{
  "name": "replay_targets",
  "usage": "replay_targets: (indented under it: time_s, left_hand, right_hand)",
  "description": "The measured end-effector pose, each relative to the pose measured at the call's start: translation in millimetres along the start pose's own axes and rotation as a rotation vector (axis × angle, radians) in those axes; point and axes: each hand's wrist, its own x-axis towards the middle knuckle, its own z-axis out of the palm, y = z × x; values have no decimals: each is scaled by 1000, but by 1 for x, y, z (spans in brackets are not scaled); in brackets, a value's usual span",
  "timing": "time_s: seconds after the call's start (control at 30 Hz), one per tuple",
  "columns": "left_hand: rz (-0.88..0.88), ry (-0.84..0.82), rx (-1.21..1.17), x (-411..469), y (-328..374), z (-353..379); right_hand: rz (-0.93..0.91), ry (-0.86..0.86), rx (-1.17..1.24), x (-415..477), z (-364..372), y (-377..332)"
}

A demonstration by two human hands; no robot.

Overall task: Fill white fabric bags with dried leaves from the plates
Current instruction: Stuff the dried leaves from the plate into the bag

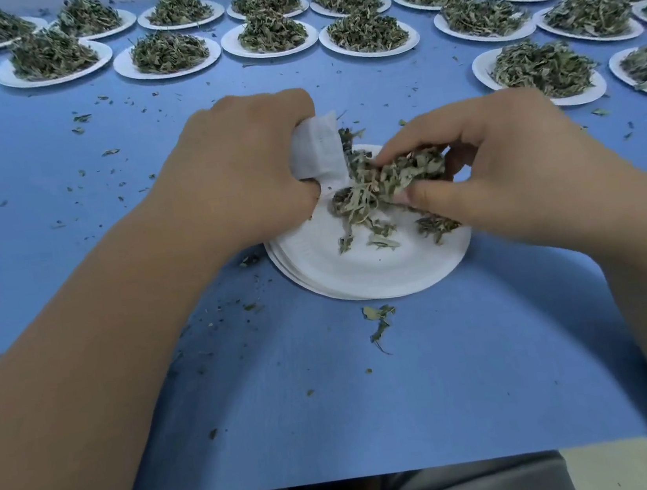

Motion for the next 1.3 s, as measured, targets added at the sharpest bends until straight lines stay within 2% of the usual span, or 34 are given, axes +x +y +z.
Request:
replay_targets:
  time_s: [0.13,0.27,0.6,0.83,0.97,1.1,1.23,1.3]
  left_hand:
    - [-3,-27,-27,-1,0,2]
    - [53,-32,-55,-1,0,5]
    - [58,8,-165,1,-3,10]
    - [95,7,-128,0,-2,5]
    - [130,15,-121,-3,3,1]
    - [259,79,-94,-1,10,1]
    - [319,191,-54,-2,15,0]
    - [301,175,-94,-2,11,-3]
  right_hand:
    - [-5,86,125,4,-3,-6]
    - [-36,-12,119,7,2,-10]
    - [17,-34,272,27,3,-17]
    - [205,27,759,33,26,-15]
    - [275,16,670,35,28,-13]
    - [258,-199,834,38,22,-10]
    - [210,-133,900,37,18,-7]
    - [213,-102,890,35,18,-4]
